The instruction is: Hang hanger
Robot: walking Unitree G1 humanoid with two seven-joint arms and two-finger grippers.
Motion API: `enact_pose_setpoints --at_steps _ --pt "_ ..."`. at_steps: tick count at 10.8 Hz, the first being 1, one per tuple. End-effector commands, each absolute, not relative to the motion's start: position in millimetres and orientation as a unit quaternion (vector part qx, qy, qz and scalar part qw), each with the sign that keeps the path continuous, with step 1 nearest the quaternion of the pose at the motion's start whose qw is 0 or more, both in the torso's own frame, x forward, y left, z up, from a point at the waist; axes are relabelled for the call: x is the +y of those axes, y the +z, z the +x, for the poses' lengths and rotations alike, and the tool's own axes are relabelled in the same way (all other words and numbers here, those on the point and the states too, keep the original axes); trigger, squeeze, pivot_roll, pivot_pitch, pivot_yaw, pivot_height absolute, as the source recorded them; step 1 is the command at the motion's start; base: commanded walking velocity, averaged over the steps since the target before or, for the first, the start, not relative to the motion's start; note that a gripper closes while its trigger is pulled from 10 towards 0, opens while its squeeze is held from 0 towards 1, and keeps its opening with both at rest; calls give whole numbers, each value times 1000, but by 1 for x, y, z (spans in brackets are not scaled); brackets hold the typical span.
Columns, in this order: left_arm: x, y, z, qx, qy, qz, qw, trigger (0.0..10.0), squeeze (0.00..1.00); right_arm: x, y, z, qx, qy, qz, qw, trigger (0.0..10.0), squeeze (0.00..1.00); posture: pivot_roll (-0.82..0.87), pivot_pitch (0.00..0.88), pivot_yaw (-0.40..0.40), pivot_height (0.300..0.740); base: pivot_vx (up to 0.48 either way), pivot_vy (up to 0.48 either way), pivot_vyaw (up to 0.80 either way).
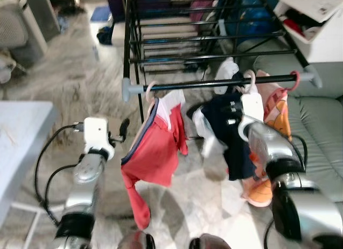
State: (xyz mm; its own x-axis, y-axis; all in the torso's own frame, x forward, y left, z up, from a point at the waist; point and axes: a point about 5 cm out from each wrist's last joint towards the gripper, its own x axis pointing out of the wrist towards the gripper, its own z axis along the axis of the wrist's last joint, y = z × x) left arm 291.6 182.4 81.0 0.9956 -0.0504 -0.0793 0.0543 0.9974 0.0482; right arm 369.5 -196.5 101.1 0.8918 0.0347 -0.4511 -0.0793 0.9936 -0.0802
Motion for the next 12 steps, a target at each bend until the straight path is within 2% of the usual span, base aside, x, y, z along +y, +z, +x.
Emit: enact_pose_setpoints --at_steps 1,4,7,8,12 --pt "189 83 286 43 -23 30 998 10000 0 -190 113 378 216 47 -38 975 10000 0 25 141 12 740 0 0 0" --pt "195 83 268 63 -21 37 997 10000 0 -180 107 380 242 75 -27 967 10000 0 63 174 16 740 0 0 0" --pt "196 89 268 68 -22 36 997 10000 0 -188 71 358 307 71 3 949 10000 0 65 180 14 740 0 0 0" --pt "195 88 268 73 -17 34 997 10000 0 -191 68 356 306 67 5 950 10000 1000 55 175 17 740 0 0 0" --pt "182 84 280 74 -7 31 997 10000 0 -209 79 354 217 64 -26 974 10000 1000 3 107 17 740 0 0 0"
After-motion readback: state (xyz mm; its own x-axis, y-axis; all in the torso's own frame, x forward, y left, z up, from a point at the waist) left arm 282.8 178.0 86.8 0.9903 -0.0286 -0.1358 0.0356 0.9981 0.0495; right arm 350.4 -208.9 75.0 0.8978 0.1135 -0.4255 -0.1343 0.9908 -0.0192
